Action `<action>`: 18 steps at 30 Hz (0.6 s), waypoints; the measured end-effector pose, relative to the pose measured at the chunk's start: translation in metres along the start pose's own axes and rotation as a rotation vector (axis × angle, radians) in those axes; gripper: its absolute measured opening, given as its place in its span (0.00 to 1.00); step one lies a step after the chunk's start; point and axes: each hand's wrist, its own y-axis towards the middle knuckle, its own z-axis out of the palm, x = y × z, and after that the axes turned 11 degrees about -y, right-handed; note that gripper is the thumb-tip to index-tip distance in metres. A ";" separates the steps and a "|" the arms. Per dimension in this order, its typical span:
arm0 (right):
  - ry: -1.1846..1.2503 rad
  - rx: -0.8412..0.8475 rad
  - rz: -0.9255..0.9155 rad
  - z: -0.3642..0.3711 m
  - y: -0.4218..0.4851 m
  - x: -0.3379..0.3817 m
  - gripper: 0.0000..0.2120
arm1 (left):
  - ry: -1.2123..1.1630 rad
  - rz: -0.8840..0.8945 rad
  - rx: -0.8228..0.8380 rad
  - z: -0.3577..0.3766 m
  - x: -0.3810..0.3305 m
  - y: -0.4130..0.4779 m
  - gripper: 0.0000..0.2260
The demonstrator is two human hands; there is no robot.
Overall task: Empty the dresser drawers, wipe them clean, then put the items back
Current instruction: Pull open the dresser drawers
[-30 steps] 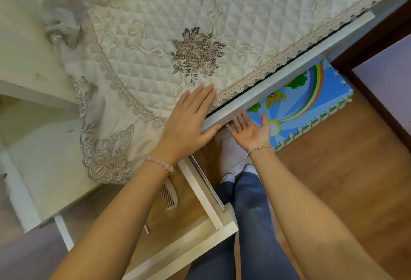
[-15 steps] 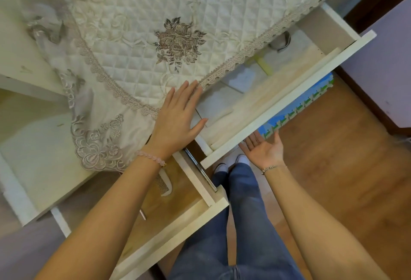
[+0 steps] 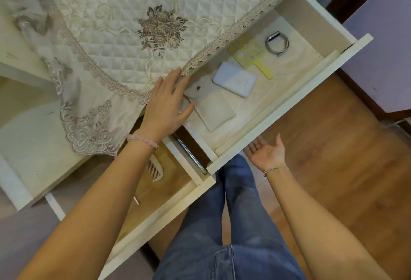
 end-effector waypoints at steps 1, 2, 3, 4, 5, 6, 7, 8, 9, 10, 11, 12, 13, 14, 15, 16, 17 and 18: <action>0.005 0.000 -0.002 -0.001 -0.002 0.000 0.32 | -0.002 -0.003 -0.001 0.000 -0.001 0.000 0.27; 0.007 0.003 -0.008 -0.002 -0.003 0.000 0.32 | -0.005 -0.007 -0.001 -0.001 -0.002 0.000 0.27; 0.003 0.008 -0.015 -0.003 -0.005 0.000 0.32 | -0.010 -0.012 -0.003 -0.001 -0.003 0.000 0.27; -0.006 0.014 -0.023 -0.004 -0.008 0.000 0.32 | -0.014 -0.017 -0.006 -0.002 -0.004 0.000 0.27; -0.016 0.021 -0.030 -0.005 -0.010 0.000 0.32 | -0.017 -0.020 -0.012 -0.003 -0.006 -0.001 0.26; -0.028 0.028 -0.037 -0.006 -0.013 0.001 0.31 | -0.020 -0.020 -0.019 -0.004 -0.009 -0.001 0.26; -0.043 0.032 -0.043 -0.007 -0.016 0.002 0.31 | -0.024 -0.015 -0.024 -0.005 -0.012 -0.003 0.26; -0.057 0.034 -0.051 -0.008 -0.020 0.003 0.32 | -0.031 -0.006 -0.027 -0.005 -0.016 -0.004 0.25; -0.069 0.037 -0.062 -0.007 -0.024 0.004 0.32 | -0.039 0.005 -0.027 -0.005 -0.021 -0.006 0.25; -0.079 0.039 -0.078 -0.007 -0.029 0.006 0.32 | -0.050 0.016 -0.025 -0.006 -0.026 -0.009 0.24; -0.091 0.039 -0.100 -0.006 -0.034 0.009 0.31 | -0.061 0.024 -0.025 -0.006 -0.031 -0.011 0.24; -0.110 0.039 -0.126 -0.004 -0.041 0.012 0.30 | -0.070 0.029 -0.026 -0.007 -0.036 -0.014 0.24; -0.139 0.037 -0.162 -0.001 -0.048 0.015 0.29 | -0.076 0.034 -0.028 -0.008 -0.041 -0.017 0.24; -0.200 0.021 -0.214 0.002 -0.055 0.019 0.28 | -0.083 0.038 -0.030 -0.009 -0.046 -0.020 0.24; -0.307 -0.013 -0.291 0.006 -0.063 0.022 0.27 | -0.090 0.041 -0.033 -0.012 -0.051 -0.023 0.23; -0.450 -0.064 -0.389 0.009 -0.070 0.026 0.26 | -0.096 0.046 -0.039 -0.014 -0.057 -0.026 0.23; -0.601 -0.121 -0.500 0.012 -0.077 0.030 0.25 | -0.099 0.056 -0.048 -0.017 -0.061 -0.029 0.23; -0.737 -0.168 -0.616 0.016 -0.084 0.035 0.25 | -0.100 0.069 -0.060 -0.020 -0.066 -0.031 0.22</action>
